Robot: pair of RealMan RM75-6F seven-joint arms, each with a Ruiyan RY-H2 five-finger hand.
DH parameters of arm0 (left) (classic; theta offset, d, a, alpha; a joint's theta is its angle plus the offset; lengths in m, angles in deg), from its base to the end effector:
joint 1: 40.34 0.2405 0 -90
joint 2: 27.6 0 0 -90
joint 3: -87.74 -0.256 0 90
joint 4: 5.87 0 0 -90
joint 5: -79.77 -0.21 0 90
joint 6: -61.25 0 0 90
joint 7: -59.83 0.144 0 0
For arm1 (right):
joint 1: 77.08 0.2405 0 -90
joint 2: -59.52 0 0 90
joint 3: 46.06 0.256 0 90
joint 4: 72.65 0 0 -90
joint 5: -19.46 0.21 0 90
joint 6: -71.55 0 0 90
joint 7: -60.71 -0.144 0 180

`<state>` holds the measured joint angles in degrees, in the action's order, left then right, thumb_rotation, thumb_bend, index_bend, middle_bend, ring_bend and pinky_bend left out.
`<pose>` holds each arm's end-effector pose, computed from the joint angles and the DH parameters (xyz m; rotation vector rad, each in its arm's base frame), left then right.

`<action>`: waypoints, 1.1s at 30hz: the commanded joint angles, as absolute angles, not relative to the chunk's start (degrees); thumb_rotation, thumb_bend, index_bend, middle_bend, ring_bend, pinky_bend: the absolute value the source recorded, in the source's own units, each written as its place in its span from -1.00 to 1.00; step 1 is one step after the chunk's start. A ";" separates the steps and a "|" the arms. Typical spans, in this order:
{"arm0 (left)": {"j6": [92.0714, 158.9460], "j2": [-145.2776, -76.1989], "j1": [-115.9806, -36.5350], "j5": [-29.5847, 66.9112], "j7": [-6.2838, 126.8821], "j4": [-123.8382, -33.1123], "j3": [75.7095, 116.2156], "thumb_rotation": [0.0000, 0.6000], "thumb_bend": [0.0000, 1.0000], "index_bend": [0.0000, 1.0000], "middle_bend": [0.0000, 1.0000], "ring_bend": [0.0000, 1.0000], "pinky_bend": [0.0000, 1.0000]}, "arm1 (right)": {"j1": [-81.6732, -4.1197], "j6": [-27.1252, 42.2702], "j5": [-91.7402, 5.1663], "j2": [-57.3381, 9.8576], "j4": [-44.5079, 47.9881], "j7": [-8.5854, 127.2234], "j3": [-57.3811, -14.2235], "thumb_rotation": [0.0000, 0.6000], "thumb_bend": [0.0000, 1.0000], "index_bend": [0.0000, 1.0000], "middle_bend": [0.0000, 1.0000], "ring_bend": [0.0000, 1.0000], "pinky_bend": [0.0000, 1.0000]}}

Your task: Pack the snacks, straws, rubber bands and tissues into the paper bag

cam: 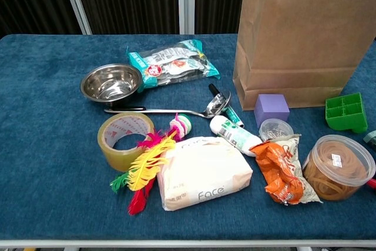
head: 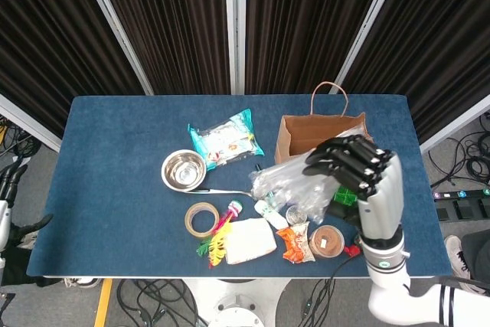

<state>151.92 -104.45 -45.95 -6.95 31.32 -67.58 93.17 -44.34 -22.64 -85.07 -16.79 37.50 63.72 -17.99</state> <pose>-0.3725 0.1975 0.1621 -1.2435 -0.9103 -1.1627 -0.0323 -0.2644 0.1905 1.2608 -0.3084 2.1877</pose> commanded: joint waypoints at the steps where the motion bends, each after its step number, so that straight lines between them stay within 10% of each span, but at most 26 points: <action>1: 151.81 -104.28 -46.12 -7.03 31.57 -67.76 93.18 1.00 -0.94 -0.80 -0.71 -0.98 -0.71 | -45.92 -27.48 -82.33 -15.25 31.10 55.69 -15.19 1.00 -0.59 0.20 0.07 -0.07 0.20; 33: 147.72 -105.08 -47.75 -5.95 33.10 -66.25 92.69 1.00 -0.94 -0.80 -0.71 -0.98 -0.71 | -40.78 -8.43 -54.74 -23.33 12.51 14.42 -15.97 1.00 -0.58 0.20 0.07 -0.07 0.20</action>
